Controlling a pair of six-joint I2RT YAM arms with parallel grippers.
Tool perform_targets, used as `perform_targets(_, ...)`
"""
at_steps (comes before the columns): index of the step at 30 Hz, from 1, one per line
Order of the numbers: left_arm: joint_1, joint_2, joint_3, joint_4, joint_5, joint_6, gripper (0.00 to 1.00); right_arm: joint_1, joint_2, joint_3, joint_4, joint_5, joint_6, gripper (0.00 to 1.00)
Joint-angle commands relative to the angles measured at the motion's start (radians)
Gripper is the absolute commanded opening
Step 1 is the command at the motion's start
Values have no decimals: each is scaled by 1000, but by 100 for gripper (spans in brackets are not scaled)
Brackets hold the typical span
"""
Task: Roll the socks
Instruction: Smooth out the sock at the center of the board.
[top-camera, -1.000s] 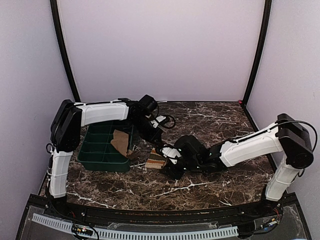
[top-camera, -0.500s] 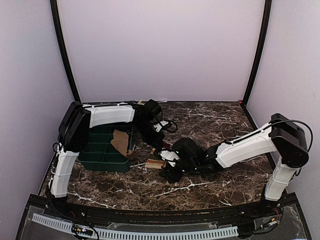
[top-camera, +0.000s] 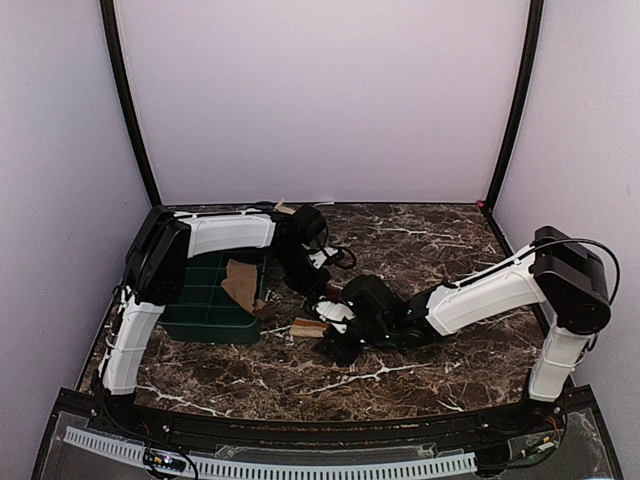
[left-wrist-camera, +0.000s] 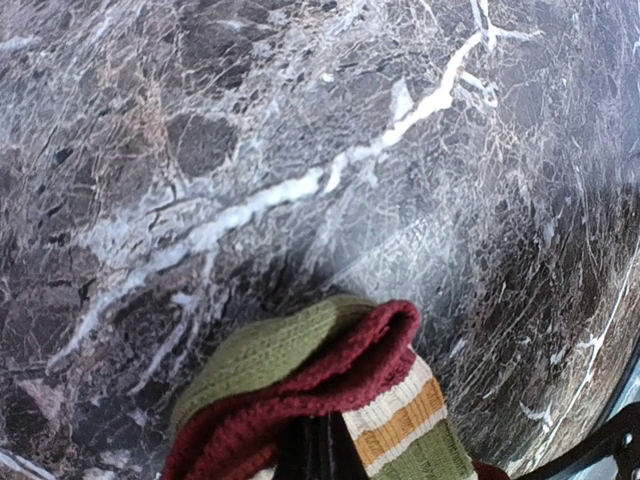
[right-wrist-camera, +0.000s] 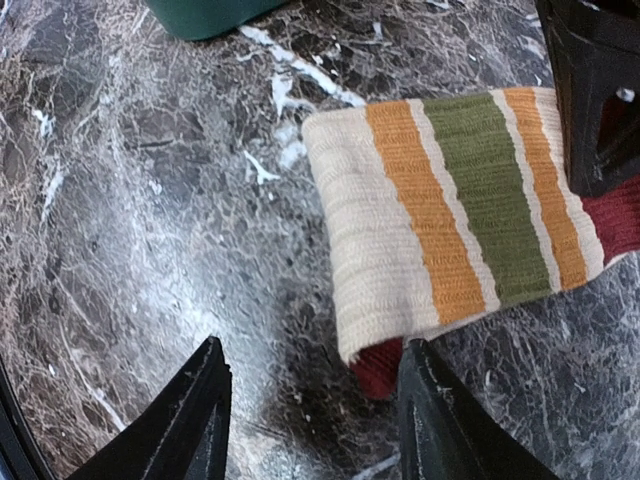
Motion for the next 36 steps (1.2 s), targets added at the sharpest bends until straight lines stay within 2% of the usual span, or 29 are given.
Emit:
perform_targets(1,-6,20,18,-41,-19,-12,0,-8,31,35,39,-33,-17,52)
perform_targets(16,-6,36,27,-54,-38,-20,0,-21,60,43,49,-87,-5,47)
perform_targets(36,-7,50,25,-73,-58,-23,0,-18,77,44,56,-132,27,34)
